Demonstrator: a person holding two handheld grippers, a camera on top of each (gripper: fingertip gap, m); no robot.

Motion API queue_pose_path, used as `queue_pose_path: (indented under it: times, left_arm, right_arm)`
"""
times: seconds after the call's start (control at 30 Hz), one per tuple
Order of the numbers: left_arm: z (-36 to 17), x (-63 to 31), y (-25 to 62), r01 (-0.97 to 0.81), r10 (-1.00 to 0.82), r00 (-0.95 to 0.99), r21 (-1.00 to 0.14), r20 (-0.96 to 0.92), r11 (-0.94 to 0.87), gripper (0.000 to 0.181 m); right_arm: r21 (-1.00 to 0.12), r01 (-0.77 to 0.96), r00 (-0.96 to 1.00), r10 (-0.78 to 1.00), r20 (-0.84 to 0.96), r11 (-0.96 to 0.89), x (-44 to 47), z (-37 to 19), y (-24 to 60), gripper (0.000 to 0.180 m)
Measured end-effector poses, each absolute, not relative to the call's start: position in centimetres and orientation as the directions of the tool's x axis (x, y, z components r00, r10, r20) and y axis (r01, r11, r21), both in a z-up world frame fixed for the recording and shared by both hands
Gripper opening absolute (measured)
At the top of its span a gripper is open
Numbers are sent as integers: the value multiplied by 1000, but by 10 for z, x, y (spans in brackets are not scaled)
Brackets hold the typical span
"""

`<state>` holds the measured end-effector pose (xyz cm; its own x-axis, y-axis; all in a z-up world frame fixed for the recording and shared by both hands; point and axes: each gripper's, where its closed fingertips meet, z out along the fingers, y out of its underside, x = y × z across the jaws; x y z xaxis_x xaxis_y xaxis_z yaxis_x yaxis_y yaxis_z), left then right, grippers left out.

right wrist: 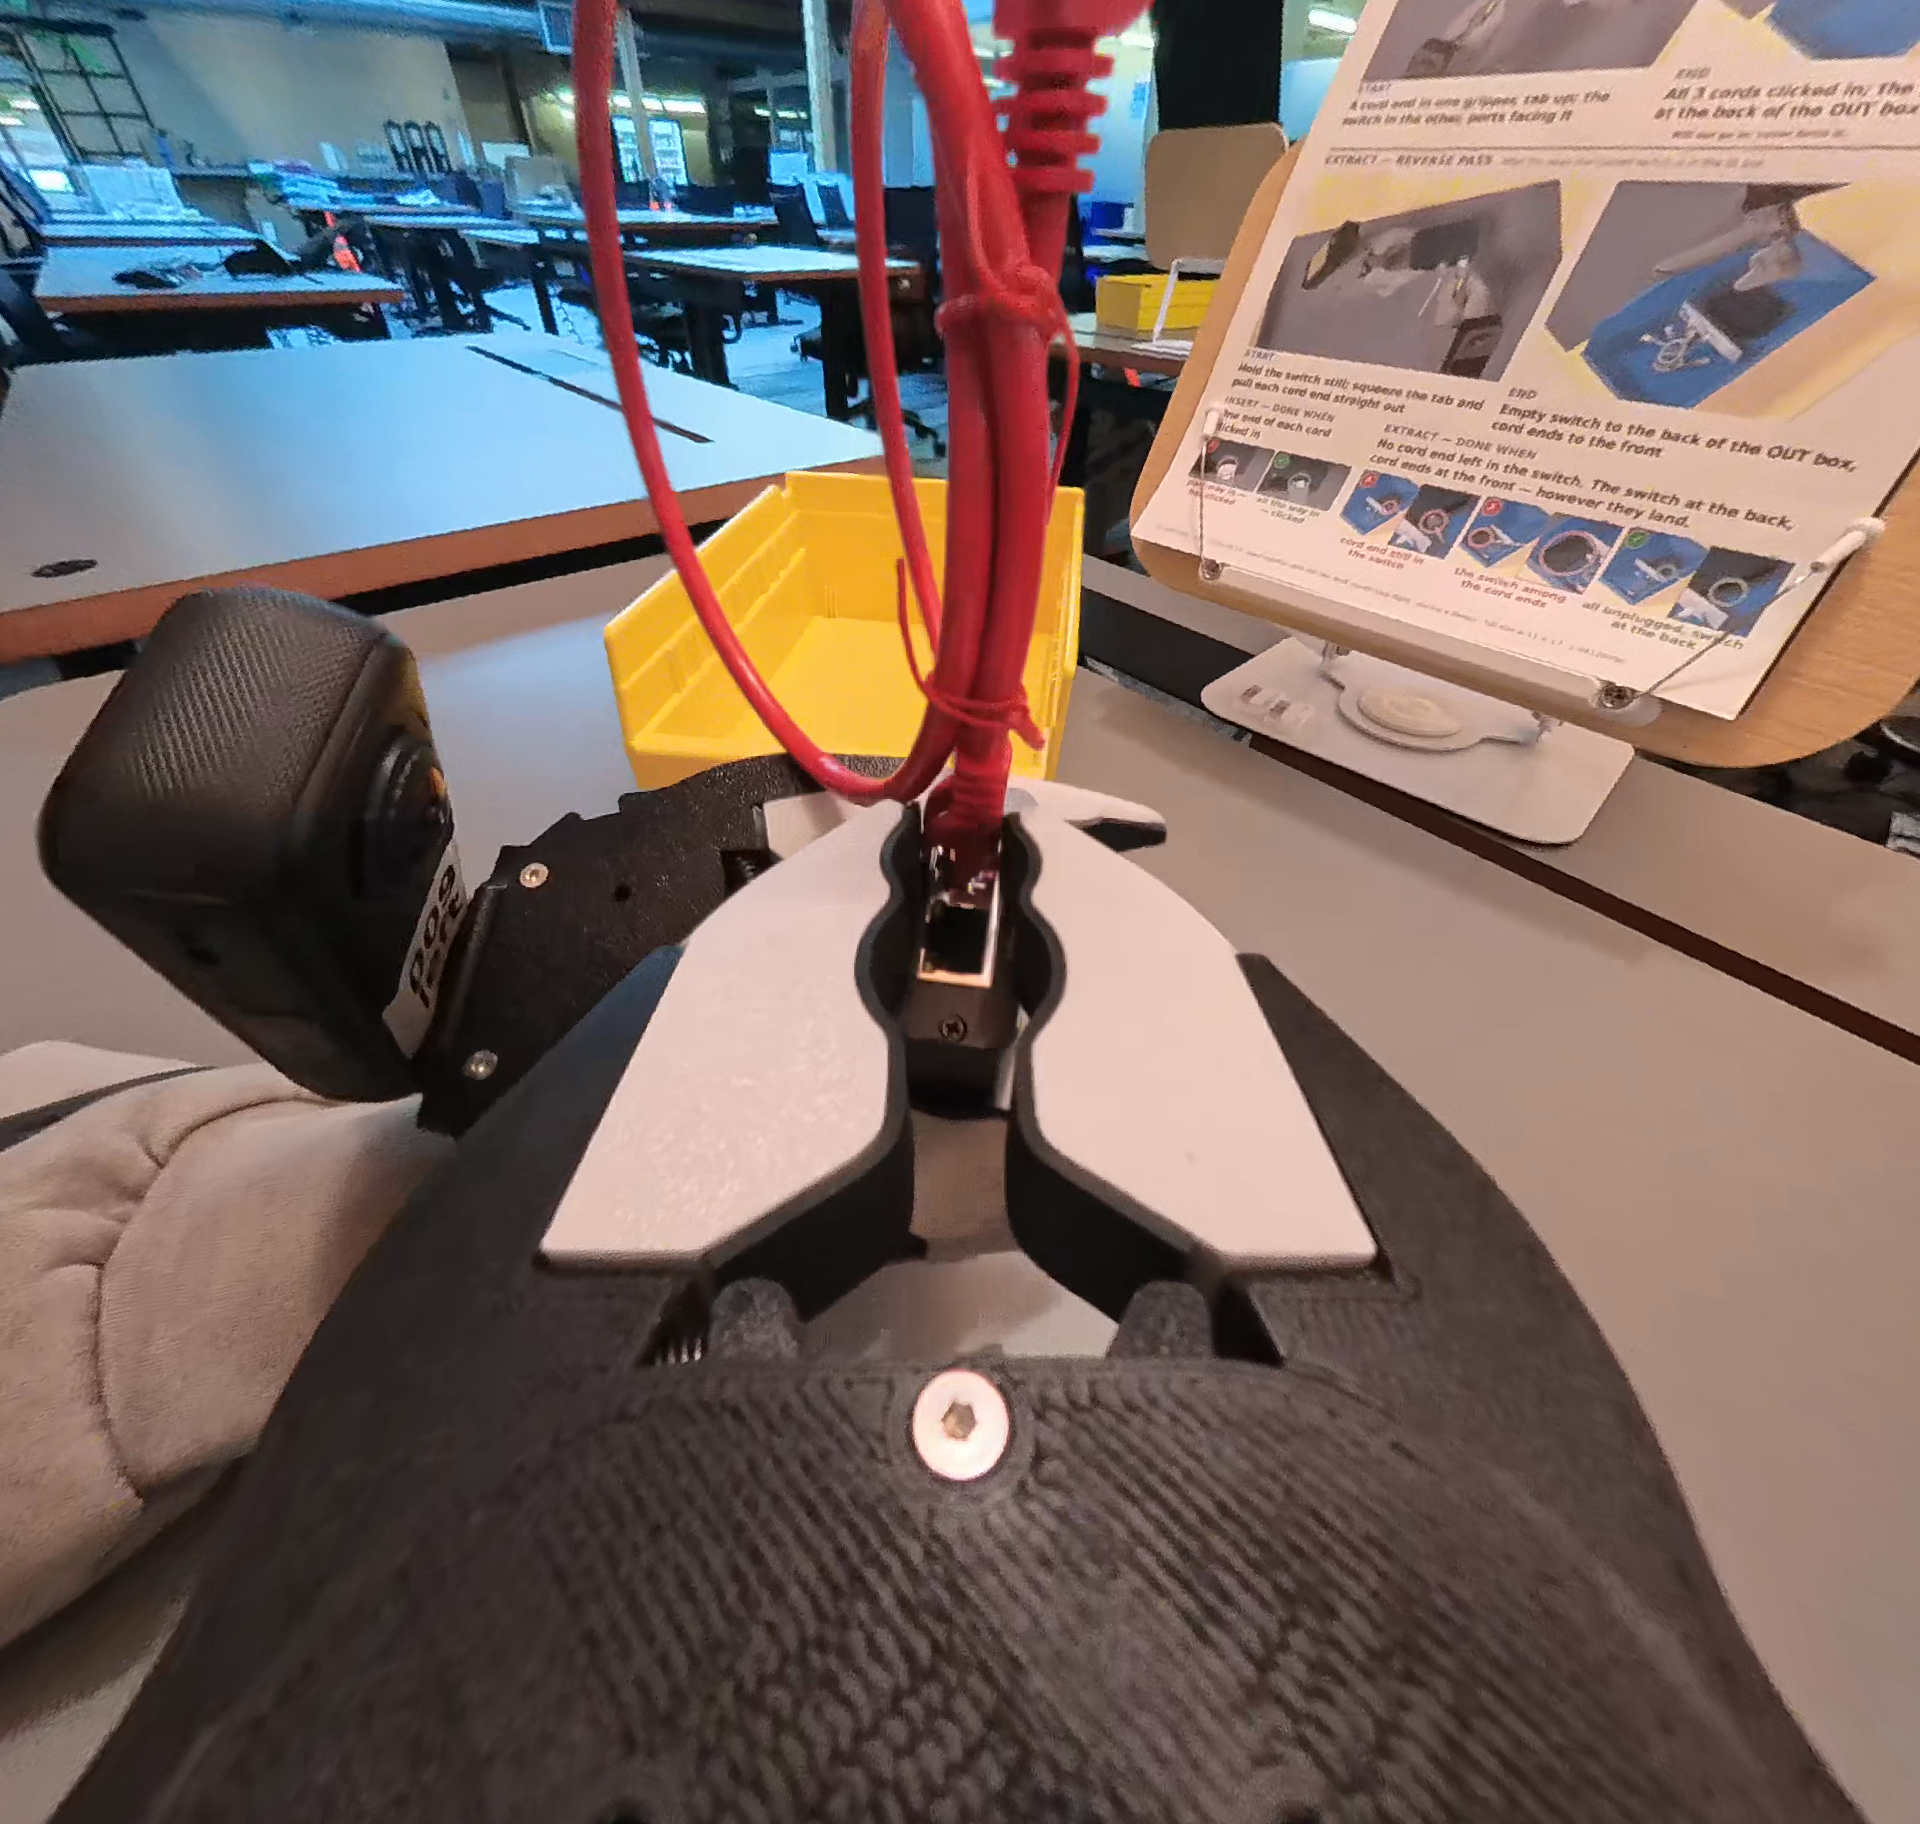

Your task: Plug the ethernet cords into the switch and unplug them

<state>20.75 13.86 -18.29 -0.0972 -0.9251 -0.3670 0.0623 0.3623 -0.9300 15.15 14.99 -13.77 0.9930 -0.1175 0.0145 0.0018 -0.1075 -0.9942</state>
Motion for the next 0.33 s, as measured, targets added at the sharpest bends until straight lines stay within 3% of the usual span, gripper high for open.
queue_pose_path:
  times: [0.13,0.33]
  left_arm:
    - [-181,207,136,74,-917,-85,-920,-390,384,76]
    - [-183,207,143,59,-924,-50,-925,-380,377,76]
  right_arm:
    - [-998,-34,993,-116,-28,-52,151,-134,150,15]
    - [-996,60,982,-177,71,-67,150,-136,156,15]
